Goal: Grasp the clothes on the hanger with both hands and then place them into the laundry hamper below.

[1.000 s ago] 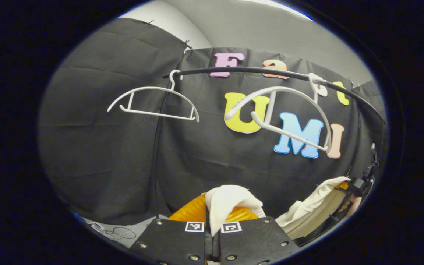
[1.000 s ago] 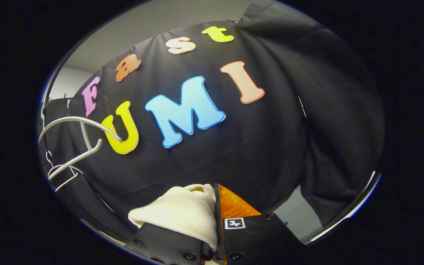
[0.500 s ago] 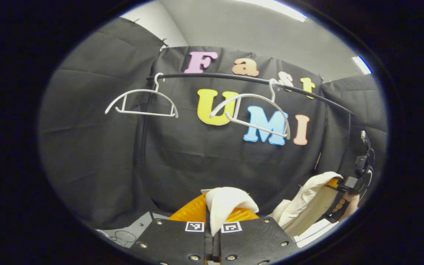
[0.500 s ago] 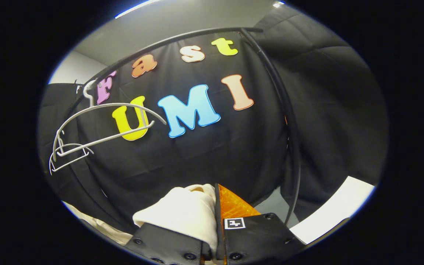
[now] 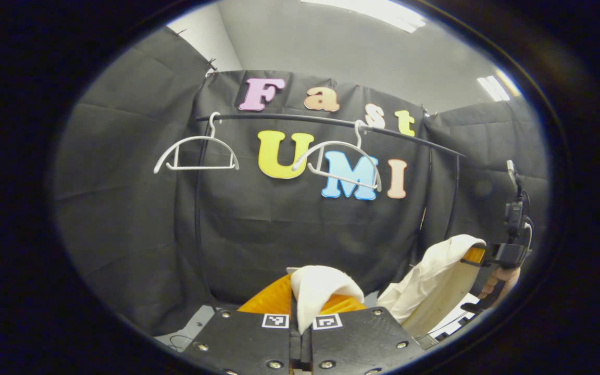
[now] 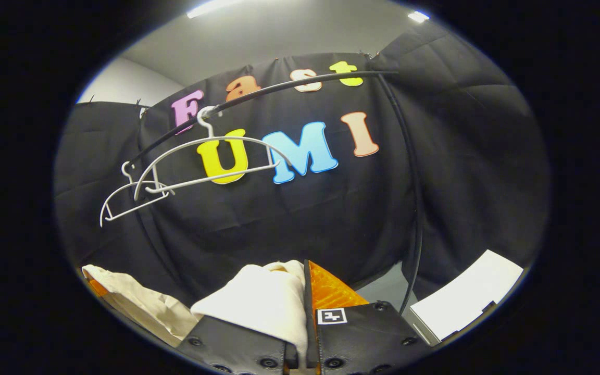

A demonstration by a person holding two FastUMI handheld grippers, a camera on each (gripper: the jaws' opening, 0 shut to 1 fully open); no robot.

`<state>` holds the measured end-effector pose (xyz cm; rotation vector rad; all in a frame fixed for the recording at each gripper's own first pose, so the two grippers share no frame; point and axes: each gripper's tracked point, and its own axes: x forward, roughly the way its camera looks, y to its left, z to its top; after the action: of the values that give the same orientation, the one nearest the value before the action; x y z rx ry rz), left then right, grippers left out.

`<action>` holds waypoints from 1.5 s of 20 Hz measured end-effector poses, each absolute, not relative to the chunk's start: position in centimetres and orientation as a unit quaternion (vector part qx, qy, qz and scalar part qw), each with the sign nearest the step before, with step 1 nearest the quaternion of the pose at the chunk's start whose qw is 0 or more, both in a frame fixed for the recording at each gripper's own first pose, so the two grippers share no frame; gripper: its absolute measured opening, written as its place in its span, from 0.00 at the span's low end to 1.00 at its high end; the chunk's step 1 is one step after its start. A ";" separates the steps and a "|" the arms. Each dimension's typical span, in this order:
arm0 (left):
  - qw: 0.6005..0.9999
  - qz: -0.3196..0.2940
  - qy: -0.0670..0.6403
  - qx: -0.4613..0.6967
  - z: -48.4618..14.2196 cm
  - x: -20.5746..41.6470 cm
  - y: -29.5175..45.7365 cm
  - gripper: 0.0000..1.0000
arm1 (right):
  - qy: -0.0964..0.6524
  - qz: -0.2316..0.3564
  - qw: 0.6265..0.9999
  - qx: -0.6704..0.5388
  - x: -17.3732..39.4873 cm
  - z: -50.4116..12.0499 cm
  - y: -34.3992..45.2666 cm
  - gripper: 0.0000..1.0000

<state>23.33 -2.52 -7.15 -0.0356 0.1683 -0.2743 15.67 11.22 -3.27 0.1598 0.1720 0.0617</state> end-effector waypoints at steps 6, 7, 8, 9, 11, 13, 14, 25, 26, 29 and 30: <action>0.986 -0.130 0.108 -0.009 -10.5 22.6 -0.1 0.01 | 0.139 0.094 0.985 0.037 13.6 -7.5 17.3 0.10; 0.985 -0.126 0.118 -0.008 -11.4 22.4 0.3 0.02 | 0.153 0.106 0.982 0.031 13.5 -8.8 18.3 0.10; 0.985 -0.120 0.128 -0.004 -12.3 22.2 0.9 0.02 | 0.165 0.115 0.979 0.026 13.4 -10.1 19.2 0.10; 0.984 -0.114 0.134 0.002 -13.1 21.9 1.4 0.02 | 0.181 0.116 0.976 0.025 13.3 -11.7 19.6 0.10; 0.984 -0.107 0.145 0.018 -15.0 21.8 2.0 0.02 | 0.207 0.117 0.970 0.039 13.3 -14.1 20.5 0.10; 0.980 -0.105 0.166 0.018 -17.7 22.0 2.5 0.01 | 0.234 0.125 0.963 0.041 13.2 -17.2 21.8 0.10; 0.978 -0.105 0.178 0.011 -19.3 22.1 2.8 0.02 | 0.249 0.128 0.959 0.036 13.3 -18.7 22.2 0.10; 0.943 -0.098 0.317 0.003 -37.3 20.6 5.6 0.02 | 0.376 0.107 0.921 0.010 11.8 -33.7 22.2 0.10; 0.940 -0.098 0.327 0.012 -38.3 20.0 5.6 0.02 | 0.384 0.105 0.917 0.010 11.6 -34.4 22.2 0.11; 0.935 -0.100 0.339 0.028 -39.2 19.1 5.3 0.02 | 0.400 0.102 0.911 0.012 11.0 -35.5 22.1 0.11; 0.935 -0.096 0.340 0.033 -39.3 19.1 5.3 0.02 | 0.403 0.101 0.909 0.012 10.7 -35.5 22.0 0.12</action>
<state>19.14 5.31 -39.26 0.0685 0.6955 -0.1956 10.75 21.98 -35.55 0.0241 0.8322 0.2074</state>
